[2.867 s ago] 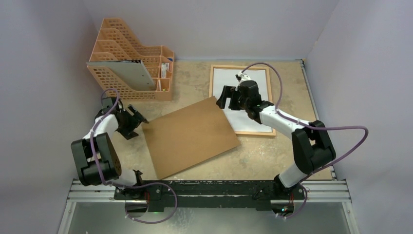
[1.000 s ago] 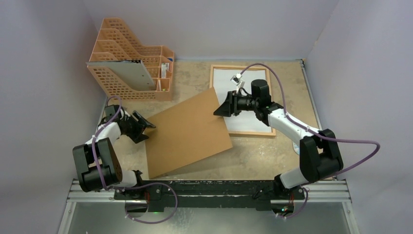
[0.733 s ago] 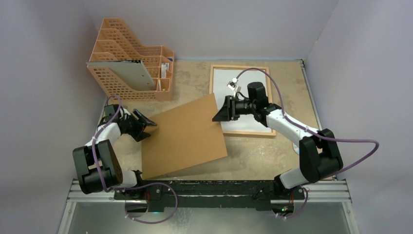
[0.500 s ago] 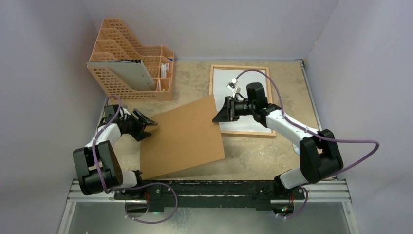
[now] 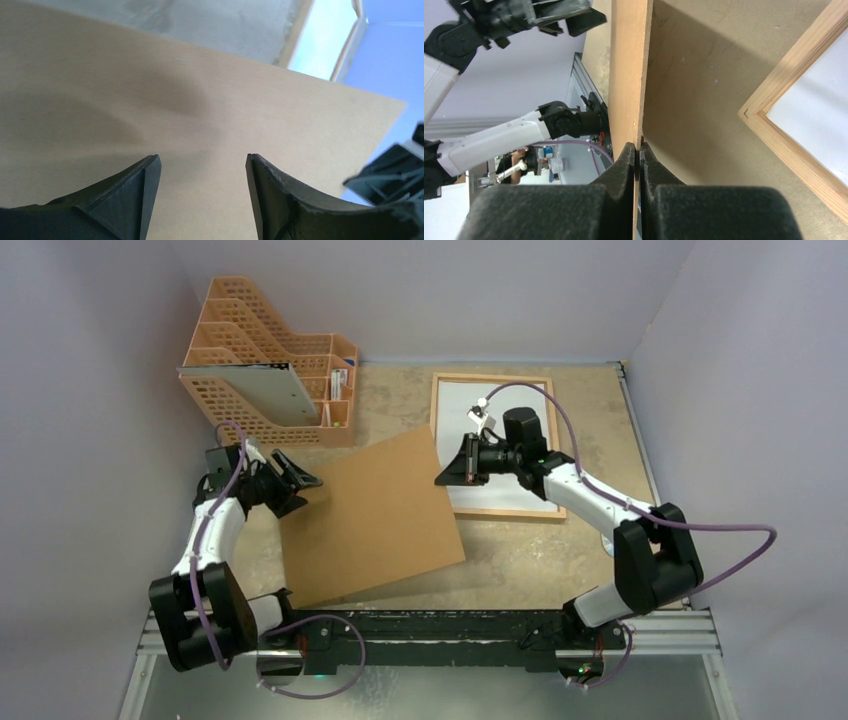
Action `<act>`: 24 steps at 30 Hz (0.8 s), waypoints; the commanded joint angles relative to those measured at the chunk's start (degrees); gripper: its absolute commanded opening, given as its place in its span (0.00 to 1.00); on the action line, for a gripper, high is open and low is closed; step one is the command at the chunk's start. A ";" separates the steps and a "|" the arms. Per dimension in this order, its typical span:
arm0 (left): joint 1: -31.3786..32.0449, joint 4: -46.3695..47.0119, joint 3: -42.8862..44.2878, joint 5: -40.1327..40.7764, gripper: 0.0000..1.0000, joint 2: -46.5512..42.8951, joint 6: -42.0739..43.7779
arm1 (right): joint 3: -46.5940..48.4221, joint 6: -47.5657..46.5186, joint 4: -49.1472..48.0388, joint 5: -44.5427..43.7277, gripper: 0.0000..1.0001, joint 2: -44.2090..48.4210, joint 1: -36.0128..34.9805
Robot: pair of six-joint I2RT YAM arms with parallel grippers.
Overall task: Put the photo into the frame
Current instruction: Pick up the photo frame item at the center of the board.
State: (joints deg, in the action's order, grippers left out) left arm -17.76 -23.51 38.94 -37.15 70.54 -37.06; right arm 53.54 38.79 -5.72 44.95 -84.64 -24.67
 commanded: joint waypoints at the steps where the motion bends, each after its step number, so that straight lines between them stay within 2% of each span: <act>1: 5.02 -0.44 6.89 1.92 0.67 -7.73 5.84 | 4.51 2.71 -1.87 -0.92 0.00 -2.19 2.02; 8: 15.87 6.41 10.28 2.87 0.69 -16.40 10.75 | 7.10 4.17 2.28 1.03 0.00 -3.05 7.31; 15: 28.38 22.30 3.36 4.36 0.69 -23.67 17.76 | 8.48 5.60 5.51 1.46 0.00 -2.16 11.40; 24: 48.27 21.02 6.79 14.21 0.68 -16.83 34.48 | 9.35 10.17 8.62 1.29 0.00 0.07 15.05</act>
State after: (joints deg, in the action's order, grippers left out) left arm 24.27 -4.27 43.40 -28.08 51.83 -12.56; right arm 59.86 45.76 2.00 45.04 -88.29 -11.53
